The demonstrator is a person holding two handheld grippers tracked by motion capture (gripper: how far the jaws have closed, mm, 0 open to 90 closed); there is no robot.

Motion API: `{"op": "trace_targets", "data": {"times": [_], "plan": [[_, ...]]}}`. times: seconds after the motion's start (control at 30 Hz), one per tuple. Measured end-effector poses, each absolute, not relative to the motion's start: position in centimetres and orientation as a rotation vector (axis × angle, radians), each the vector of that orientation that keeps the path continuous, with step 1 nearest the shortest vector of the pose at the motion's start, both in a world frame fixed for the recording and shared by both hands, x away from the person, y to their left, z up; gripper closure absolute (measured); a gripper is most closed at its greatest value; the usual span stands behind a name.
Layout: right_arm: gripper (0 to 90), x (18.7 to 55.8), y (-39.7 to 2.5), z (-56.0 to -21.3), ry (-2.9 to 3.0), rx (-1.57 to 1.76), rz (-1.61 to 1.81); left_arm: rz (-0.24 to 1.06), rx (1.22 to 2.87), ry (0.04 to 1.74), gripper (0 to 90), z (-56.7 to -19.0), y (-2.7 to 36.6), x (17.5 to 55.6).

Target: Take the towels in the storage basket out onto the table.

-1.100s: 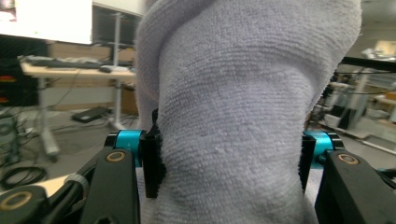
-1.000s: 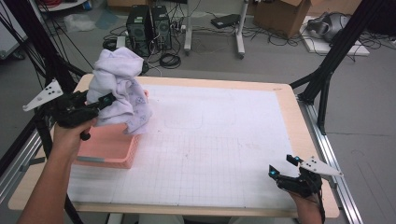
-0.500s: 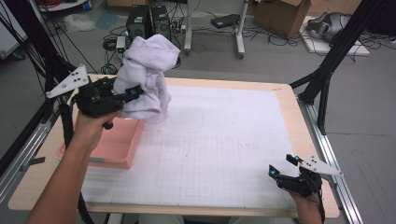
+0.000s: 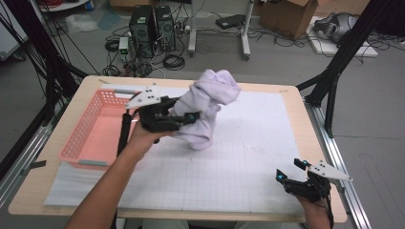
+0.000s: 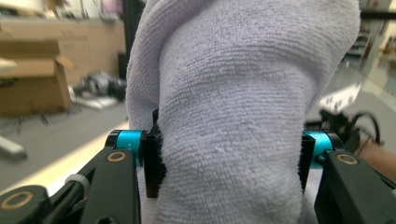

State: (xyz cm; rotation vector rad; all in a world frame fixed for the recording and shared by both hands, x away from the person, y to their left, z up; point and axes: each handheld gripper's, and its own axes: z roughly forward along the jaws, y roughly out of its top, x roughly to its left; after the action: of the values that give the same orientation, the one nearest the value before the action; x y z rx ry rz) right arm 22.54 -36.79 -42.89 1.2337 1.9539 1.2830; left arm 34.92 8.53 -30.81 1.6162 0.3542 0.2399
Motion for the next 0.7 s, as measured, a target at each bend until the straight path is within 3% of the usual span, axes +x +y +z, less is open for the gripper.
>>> {"op": "trace_targets", "data": {"times": [0.43, 0.5, 0.63, 0.7], "plan": [[15.0, 22.8, -37.0, -43.2, 1.973, 1.24, 1.271, 0.117, 1.856, 0.452, 44.8, -39.0, 0.4, 37.2], [15.1, 22.9, -37.0, -43.2, 1.977, 1.228, 1.27, 0.119, 1.9, 0.503, 40.4, -40.0, -0.3, 37.5], [15.0, 23.0, -36.9, -43.3, 1.986, 1.232, 1.264, 0.088, 1.95, 0.627, 21.8, -40.7, -0.4, 37.9], [15.1, 23.1, -36.9, -43.4, 1.989, 1.232, 1.264, 0.111, 1.937, 0.65, 19.2, -40.0, 0.1, 37.6]]}}
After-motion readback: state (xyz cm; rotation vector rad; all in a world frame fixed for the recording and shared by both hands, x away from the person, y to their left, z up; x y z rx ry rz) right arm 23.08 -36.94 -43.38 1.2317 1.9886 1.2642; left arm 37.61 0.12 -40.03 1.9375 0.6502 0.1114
